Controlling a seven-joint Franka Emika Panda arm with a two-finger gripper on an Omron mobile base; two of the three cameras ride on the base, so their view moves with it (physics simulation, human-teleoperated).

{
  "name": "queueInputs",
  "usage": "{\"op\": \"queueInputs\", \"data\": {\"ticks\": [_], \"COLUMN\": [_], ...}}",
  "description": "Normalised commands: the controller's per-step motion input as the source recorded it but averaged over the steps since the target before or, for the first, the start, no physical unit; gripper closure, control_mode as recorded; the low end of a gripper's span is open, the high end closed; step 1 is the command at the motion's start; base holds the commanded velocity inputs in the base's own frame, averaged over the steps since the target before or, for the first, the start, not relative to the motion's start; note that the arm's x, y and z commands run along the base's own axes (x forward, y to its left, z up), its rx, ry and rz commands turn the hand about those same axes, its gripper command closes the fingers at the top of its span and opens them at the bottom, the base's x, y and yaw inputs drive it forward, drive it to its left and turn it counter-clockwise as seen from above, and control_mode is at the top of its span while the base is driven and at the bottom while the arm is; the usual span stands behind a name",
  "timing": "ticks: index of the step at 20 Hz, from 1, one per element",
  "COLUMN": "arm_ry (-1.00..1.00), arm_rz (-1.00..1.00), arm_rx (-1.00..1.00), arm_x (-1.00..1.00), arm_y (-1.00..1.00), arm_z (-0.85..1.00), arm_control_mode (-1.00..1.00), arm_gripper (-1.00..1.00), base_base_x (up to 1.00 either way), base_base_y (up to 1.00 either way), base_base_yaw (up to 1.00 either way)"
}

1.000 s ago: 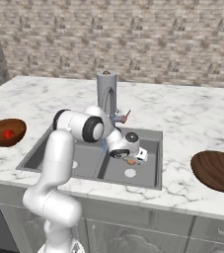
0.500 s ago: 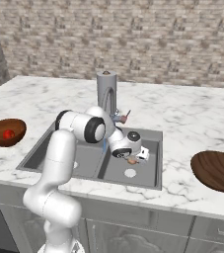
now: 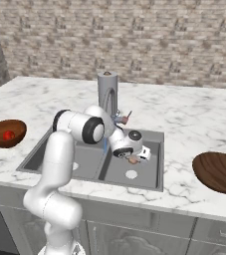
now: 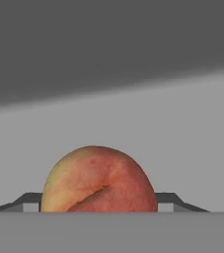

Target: Pick the tomatos from the sink and place them in one bowl. Place the peach in the other bowl. Then turn off the sink faucet.

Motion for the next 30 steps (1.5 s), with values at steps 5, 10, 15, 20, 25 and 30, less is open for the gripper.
{"op": "queueInputs", "data": {"ticks": [5, 10, 15, 20, 25, 30], "arm_ry": [-0.05, -0.09, -0.09, 0.00, 0.00, 0.02], "arm_rz": [0.00, 0.00, 0.00, 0.00, 0.00, -0.01], "arm_rx": [0.02, 0.01, 0.00, 0.00, 0.00, 0.00], "arm_x": [-0.32, -0.44, -0.46, -0.32, -0.29, -0.41], "arm_y": [-0.08, -0.09, -0.06, -0.02, 0.00, -0.01], "arm_z": [0.73, 0.74, 0.65, 0.97, 0.96, 0.65], "arm_control_mode": [-1.00, -1.00, -1.00, -1.00, -1.00, -1.00], "arm_gripper": [1.00, 1.00, 1.00, 1.00, 1.00, 1.00], "base_base_x": [0.00, 0.00, 0.00, 0.00, 0.00, 0.00], "base_base_y": [0.00, 0.00, 0.00, 0.00, 0.00, 0.00], "base_base_yaw": [0.00, 0.00, 0.00, 0.00, 0.00, 0.00]}}
